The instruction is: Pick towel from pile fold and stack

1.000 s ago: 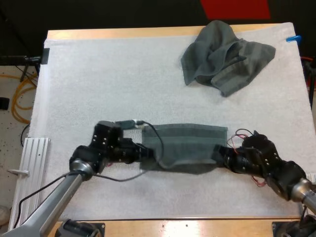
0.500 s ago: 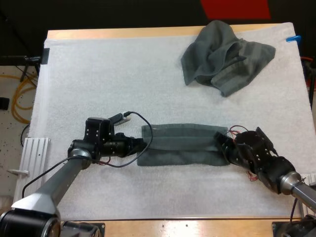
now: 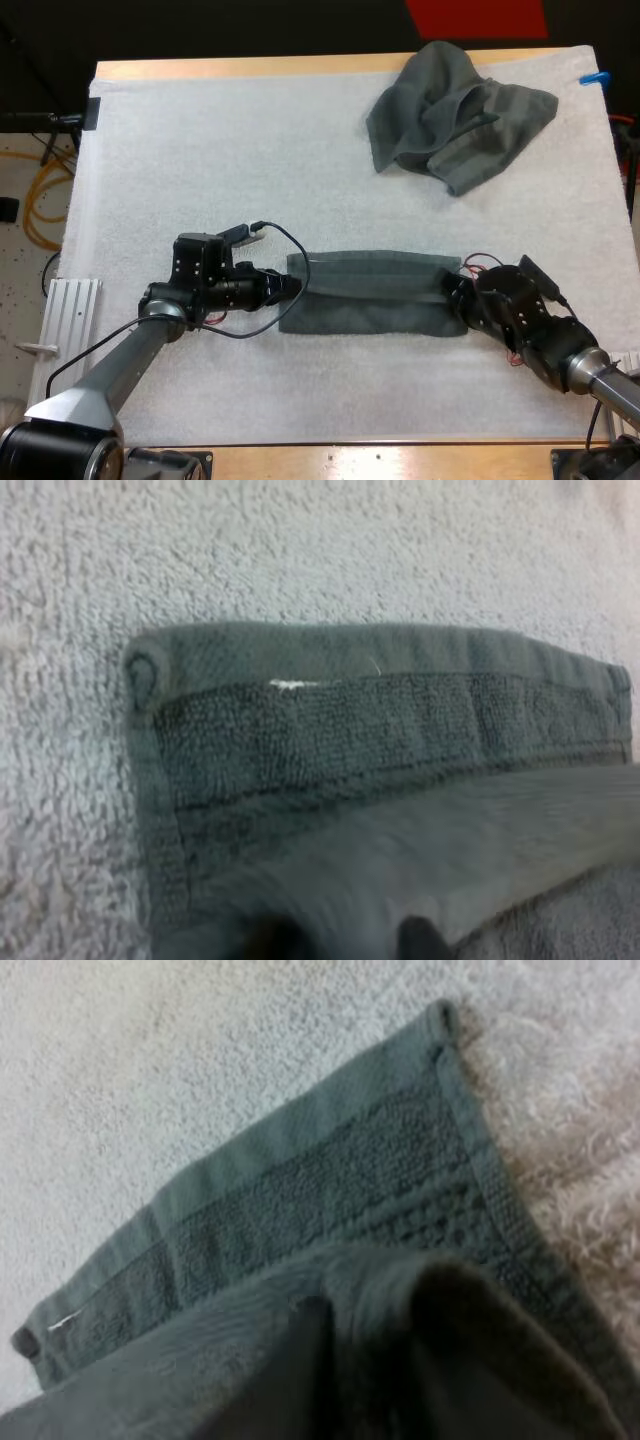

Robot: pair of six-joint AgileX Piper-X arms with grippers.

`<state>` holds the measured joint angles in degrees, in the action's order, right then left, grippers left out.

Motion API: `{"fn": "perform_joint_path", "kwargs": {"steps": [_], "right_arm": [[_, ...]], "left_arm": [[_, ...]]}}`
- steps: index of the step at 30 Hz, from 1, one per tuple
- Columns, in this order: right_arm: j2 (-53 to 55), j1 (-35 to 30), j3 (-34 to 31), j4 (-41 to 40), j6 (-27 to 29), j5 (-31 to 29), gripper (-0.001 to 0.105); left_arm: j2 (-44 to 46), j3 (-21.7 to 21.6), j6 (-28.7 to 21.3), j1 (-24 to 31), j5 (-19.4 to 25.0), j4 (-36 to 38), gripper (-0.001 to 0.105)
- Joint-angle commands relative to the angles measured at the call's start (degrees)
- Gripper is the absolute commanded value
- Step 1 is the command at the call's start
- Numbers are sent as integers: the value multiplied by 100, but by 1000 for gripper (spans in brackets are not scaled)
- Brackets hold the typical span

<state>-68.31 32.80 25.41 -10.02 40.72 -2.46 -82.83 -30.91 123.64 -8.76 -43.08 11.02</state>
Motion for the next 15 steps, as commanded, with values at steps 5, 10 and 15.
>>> {"fn": "perform_joint_path", "kwargs": {"steps": [5, 10, 15], "right_arm": [[-5, -23, 4, 818, 309, -187, 58], [53, -121, 24, 1950, 1378, -269, 55], [479, -119, 386, 810, 2513, -274, 55]], "left_arm": [[30, -278, 30, -1, -52, -101, 54], [156, -840, -58, -4, -52, -67, 55], [926, -1217, -627, -4, 276, 514, 55]]}}
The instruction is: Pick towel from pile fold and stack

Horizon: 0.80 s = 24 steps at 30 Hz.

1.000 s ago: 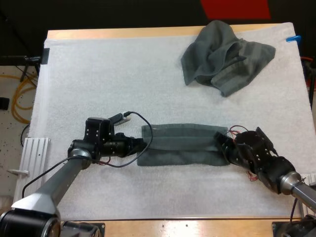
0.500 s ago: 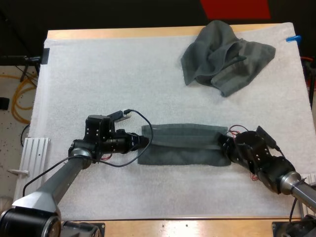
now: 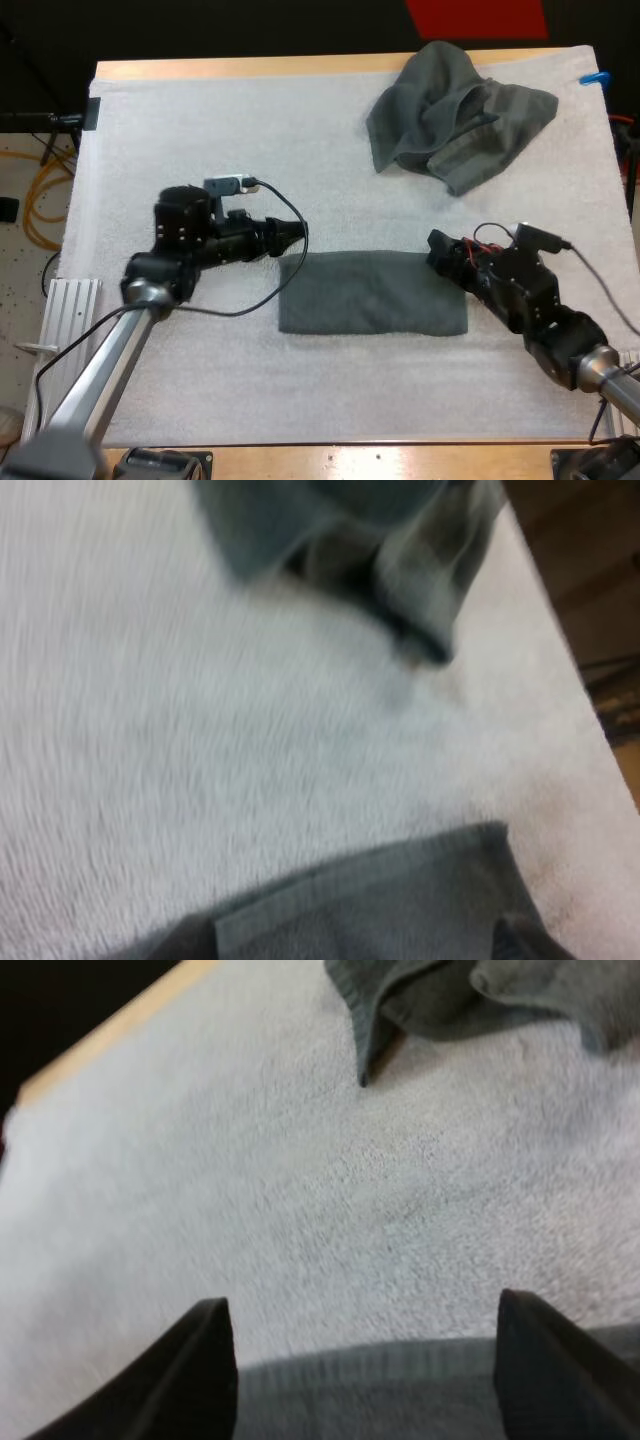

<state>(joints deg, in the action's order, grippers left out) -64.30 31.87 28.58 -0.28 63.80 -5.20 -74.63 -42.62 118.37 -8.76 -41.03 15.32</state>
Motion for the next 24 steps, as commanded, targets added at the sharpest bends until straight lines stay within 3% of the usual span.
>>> {"fn": "perform_joint_path", "kwargs": {"steps": [1, 4, 7, 16, 19, 24], "right_arm": [[181, -27, 178, -532, 381, -33, 55], [523, -27, 516, -1671, 827, -105, 55], [933, -27, 837, -2685, 1006, -100, 55], [1984, -27, 1474, -5257, 1408, 34, 55], [2071, -30, 1433, -5551, 1408, 29, 55], [1595, -144, 1342, -5276, 1408, 76, 55]], "left_arm": [[305, -82, -249, -4, 175, 261, 55], [944, -154, -676, -4, 465, 864, 65], [1595, -153, -793, -4, 530, 1488, 79], [3493, -153, -808, -4, 599, 3462, 80], [3895, -153, -808, -4, 813, 3860, 80], [4103, -153, -808, -4, 913, 4019, 80]]}}
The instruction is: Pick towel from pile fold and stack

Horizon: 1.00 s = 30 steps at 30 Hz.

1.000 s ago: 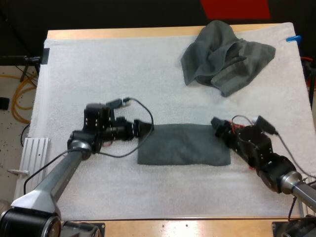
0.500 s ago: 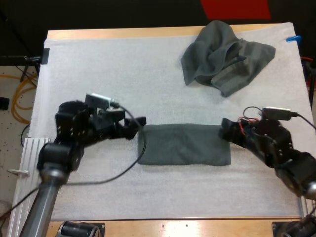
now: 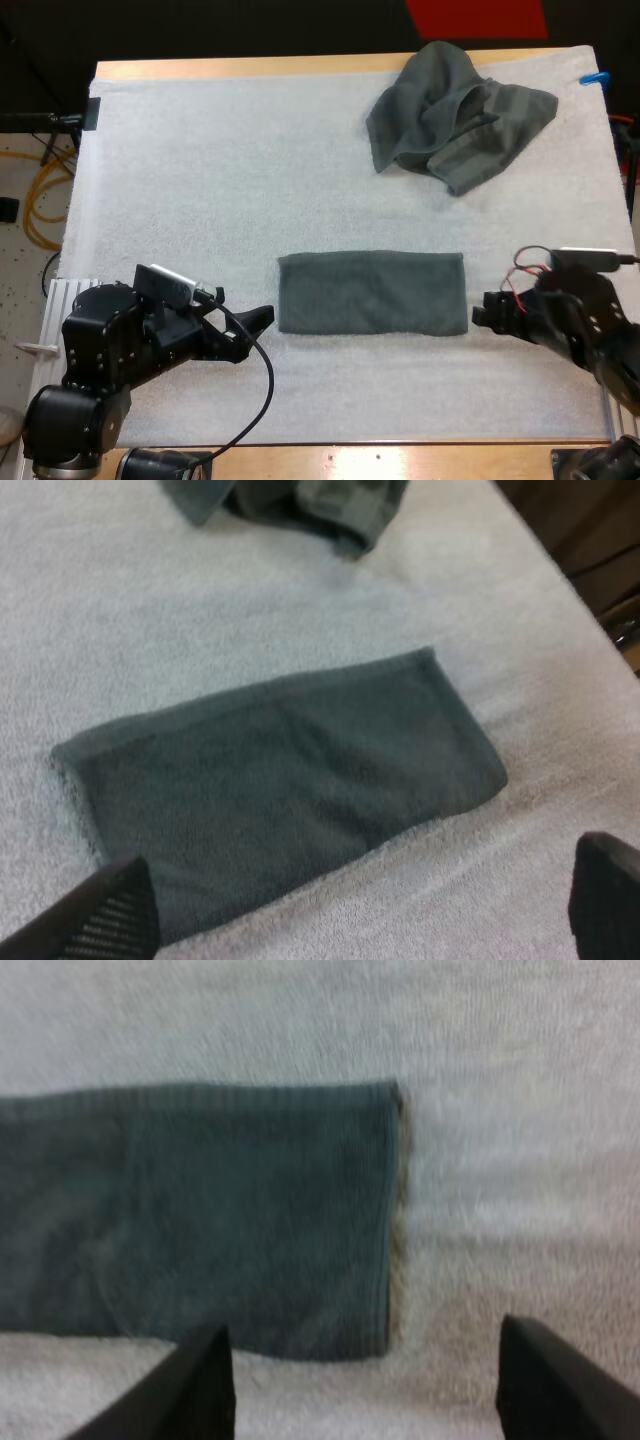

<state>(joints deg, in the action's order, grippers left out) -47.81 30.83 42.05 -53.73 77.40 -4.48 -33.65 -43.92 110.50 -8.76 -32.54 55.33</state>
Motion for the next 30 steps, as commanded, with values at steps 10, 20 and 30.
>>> {"fn": "perform_joint_path", "kwargs": {"steps": [10, 20, 30], "right_arm": [[-2324, -1615, -3, 1301, 183, 2008, 70], [-3740, -1795, -3, 2376, 290, 3541, 70], [-4384, -1689, -3, 2507, 218, 4113, 70]], "left_arm": [[4, -23, -22, -4, 11, 15, 80], [4, -23, 7, -4, -250, 15, 80], [4, -23, 67, -4, -417, 15, 80]]}}
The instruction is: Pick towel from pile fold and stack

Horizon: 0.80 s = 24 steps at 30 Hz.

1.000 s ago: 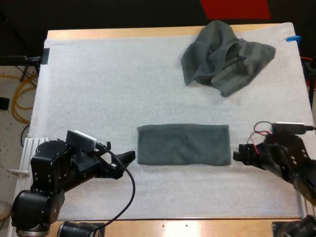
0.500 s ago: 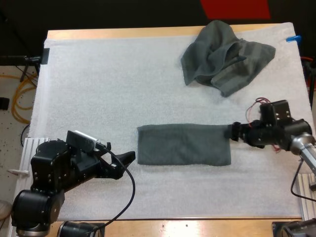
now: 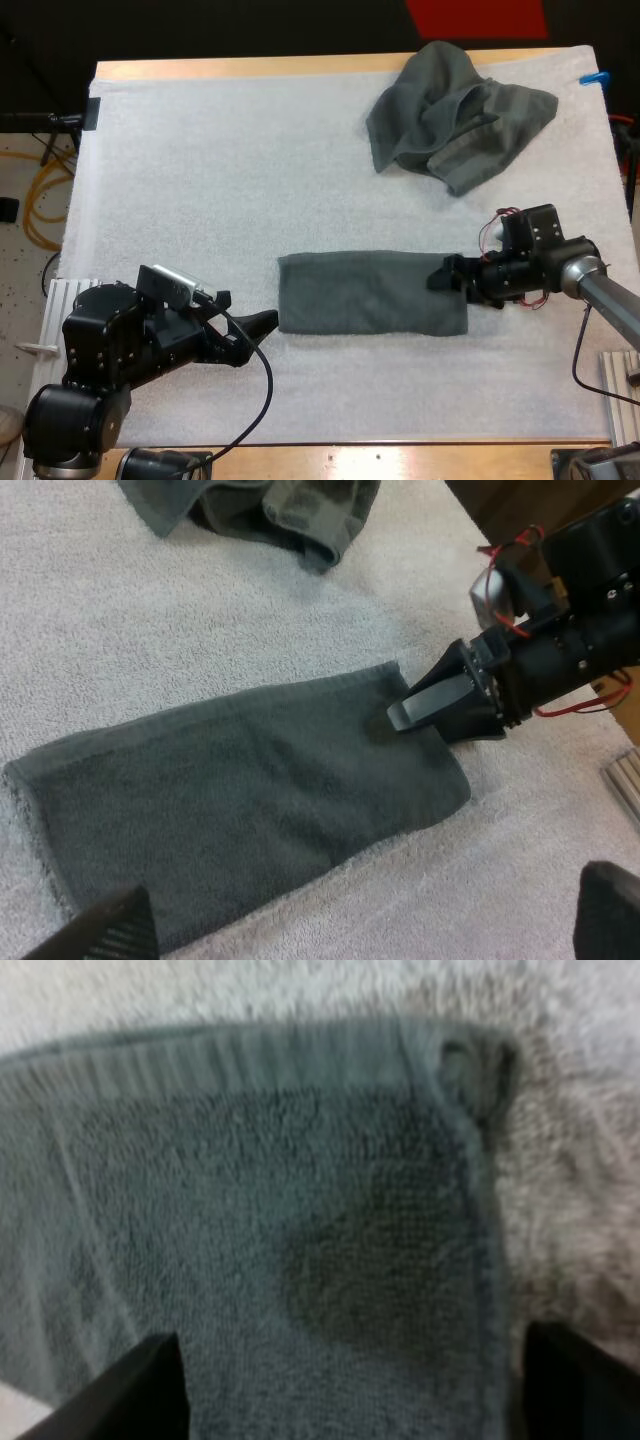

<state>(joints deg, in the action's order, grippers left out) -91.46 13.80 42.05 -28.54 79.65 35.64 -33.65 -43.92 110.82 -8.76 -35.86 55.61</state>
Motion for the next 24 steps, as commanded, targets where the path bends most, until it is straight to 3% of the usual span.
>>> {"fn": "perform_joint_path", "kwargs": {"steps": [1, 4, 8, 11, 13, 15, 20, 24], "right_arm": [[-73, 58, -3, -12, -16, 193, 70], [-254, 201, -3, 13, -15, 412, 70], [-414, 257, -3, 12, -142, 226, 68], [-420, 247, -3, 12, -100, -75, 43], [-384, 247, -3, 12, -102, -228, 11], [-309, 247, -3, -2, -56, -442, 1], [184, 247, -3, -290, 252, -1512, 1], [857, 247, 76, -1043, 739, -3138, 1]], "left_arm": [[4, -23, 36, -4, -86, -12, 80], [4, -23, 36, -4, -86, -12, 80], [4, -23, 36, -4, -86, -12, 80], [4, -23, 36, -4, -86, -12, 80], [4, -23, 36, -4, -86, -12, 80], [4, -23, 36, -4, -86, -12, 80], [4, -23, 36, -4, -86, -12, 80], [4, -23, 36, -4, -86, -12, 80]]}}
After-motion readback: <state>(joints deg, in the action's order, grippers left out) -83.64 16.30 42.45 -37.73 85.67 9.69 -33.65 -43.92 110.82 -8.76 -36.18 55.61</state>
